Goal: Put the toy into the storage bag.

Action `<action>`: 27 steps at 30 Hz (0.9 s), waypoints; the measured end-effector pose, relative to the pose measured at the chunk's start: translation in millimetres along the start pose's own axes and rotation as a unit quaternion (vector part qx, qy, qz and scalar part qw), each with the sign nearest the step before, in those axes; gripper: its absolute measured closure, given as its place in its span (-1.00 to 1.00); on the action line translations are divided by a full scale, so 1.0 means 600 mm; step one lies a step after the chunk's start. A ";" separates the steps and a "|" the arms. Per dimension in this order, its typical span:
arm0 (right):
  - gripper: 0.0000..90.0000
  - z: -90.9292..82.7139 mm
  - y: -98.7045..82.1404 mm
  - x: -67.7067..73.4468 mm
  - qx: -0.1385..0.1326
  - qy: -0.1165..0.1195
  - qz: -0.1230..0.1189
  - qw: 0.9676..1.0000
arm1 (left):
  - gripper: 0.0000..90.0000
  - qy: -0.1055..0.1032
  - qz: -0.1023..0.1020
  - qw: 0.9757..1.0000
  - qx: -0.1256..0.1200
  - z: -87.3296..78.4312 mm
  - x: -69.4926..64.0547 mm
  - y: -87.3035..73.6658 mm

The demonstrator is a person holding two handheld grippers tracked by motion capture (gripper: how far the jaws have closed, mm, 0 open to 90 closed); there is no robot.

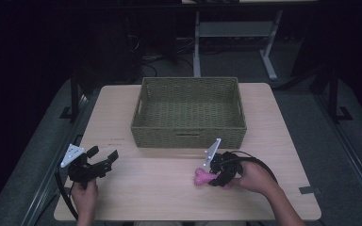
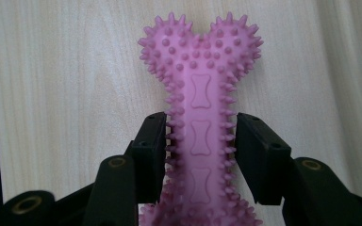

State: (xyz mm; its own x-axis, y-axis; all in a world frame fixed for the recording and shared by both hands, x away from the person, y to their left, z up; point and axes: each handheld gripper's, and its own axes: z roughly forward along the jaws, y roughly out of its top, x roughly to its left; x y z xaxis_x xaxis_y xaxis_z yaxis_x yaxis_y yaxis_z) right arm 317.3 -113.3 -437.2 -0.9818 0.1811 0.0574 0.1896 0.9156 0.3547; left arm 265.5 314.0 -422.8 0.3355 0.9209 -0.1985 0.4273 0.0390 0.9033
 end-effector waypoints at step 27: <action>0.30 -0.034 0.014 -0.016 -0.031 0.025 -0.001 0.999 | -0.71 -0.003 -0.005 1.000 -0.003 0.000 -0.001 0.000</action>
State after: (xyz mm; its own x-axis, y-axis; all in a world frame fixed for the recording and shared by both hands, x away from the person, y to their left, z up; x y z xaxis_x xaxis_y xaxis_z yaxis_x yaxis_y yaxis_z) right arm 328.1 -114.5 -415.6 -0.9816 0.1602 0.1039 0.1890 0.8911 0.4126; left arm 265.5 313.4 -422.8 0.3367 0.9178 -0.2103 0.4255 0.0510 0.9035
